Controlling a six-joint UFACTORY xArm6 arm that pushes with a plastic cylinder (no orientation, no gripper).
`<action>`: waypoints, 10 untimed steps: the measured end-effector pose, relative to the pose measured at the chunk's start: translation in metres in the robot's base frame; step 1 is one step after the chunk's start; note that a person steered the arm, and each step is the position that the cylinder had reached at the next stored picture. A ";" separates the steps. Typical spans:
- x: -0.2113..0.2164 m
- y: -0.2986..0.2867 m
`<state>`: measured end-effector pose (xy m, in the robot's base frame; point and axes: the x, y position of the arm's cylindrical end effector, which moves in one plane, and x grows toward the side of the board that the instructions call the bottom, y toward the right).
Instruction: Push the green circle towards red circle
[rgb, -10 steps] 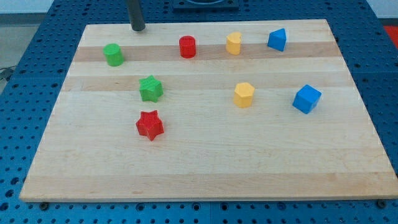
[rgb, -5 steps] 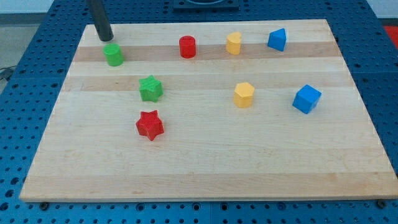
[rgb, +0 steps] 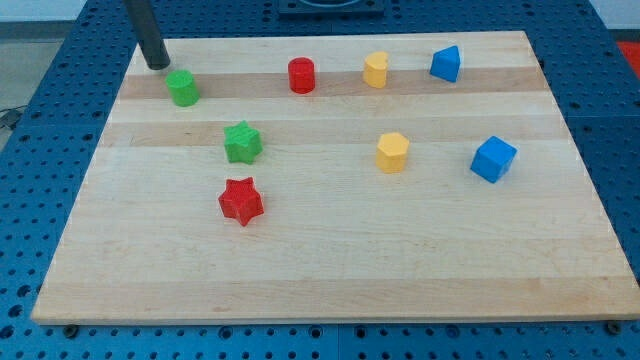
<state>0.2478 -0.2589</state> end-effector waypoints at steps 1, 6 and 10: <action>0.018 -0.001; 0.046 0.084; 0.022 0.074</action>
<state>0.2698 -0.1848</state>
